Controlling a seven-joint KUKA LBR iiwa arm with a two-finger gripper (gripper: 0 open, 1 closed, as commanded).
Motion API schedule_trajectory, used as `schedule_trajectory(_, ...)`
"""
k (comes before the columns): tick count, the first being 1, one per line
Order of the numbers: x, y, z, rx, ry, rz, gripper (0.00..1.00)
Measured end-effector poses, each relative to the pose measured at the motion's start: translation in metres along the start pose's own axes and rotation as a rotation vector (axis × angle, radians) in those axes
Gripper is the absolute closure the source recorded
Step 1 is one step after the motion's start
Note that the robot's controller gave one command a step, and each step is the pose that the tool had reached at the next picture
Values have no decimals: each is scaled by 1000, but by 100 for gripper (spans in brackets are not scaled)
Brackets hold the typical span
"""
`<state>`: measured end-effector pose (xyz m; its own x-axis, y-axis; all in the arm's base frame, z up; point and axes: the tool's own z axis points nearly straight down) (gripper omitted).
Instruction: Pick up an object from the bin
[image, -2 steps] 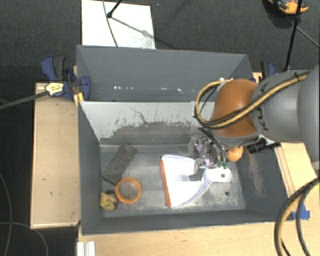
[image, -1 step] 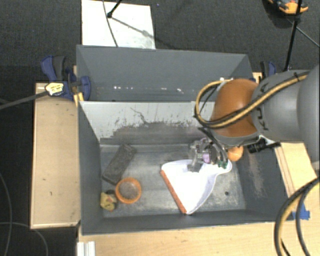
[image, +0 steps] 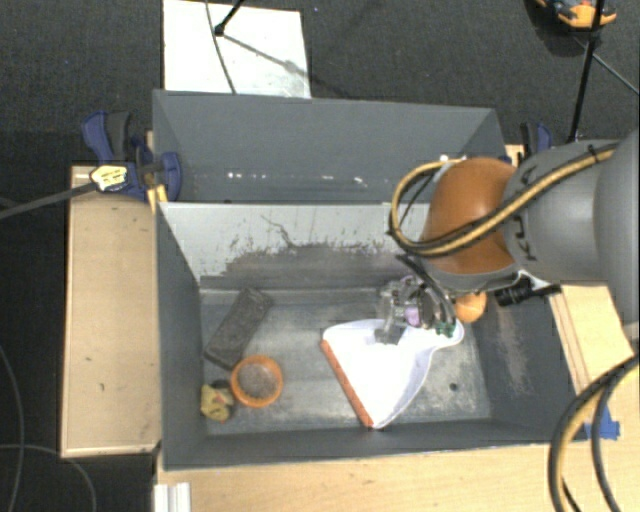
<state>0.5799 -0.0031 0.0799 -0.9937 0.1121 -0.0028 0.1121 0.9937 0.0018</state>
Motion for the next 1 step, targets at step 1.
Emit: schedule_trajectory(1,9,25,-128,1,1,1,100)
